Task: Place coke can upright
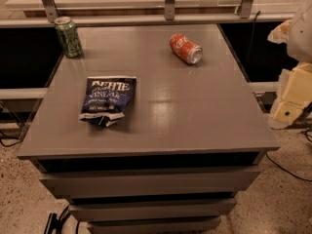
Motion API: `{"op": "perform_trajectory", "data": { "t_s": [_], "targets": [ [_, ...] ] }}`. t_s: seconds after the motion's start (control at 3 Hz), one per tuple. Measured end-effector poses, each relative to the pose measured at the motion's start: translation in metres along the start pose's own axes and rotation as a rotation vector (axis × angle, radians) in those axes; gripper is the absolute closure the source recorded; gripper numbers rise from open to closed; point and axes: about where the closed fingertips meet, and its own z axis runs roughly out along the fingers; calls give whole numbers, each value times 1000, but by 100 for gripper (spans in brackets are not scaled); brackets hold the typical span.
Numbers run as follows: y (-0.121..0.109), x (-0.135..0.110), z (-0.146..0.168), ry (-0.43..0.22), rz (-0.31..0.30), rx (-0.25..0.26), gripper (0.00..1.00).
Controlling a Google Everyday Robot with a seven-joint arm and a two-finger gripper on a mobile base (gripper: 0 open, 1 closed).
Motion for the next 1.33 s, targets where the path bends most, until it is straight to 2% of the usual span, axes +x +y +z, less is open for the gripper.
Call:
{"op": "perform_trajectory", "data": {
  "t_s": [0.33,0.67,1.33],
  "targets": [
    [0,0,0,0,0,0,0],
    [-24,-13,21,-6,31,-7,0],
    [-114,-59,86,-9,143,22,0]
  ]
}}
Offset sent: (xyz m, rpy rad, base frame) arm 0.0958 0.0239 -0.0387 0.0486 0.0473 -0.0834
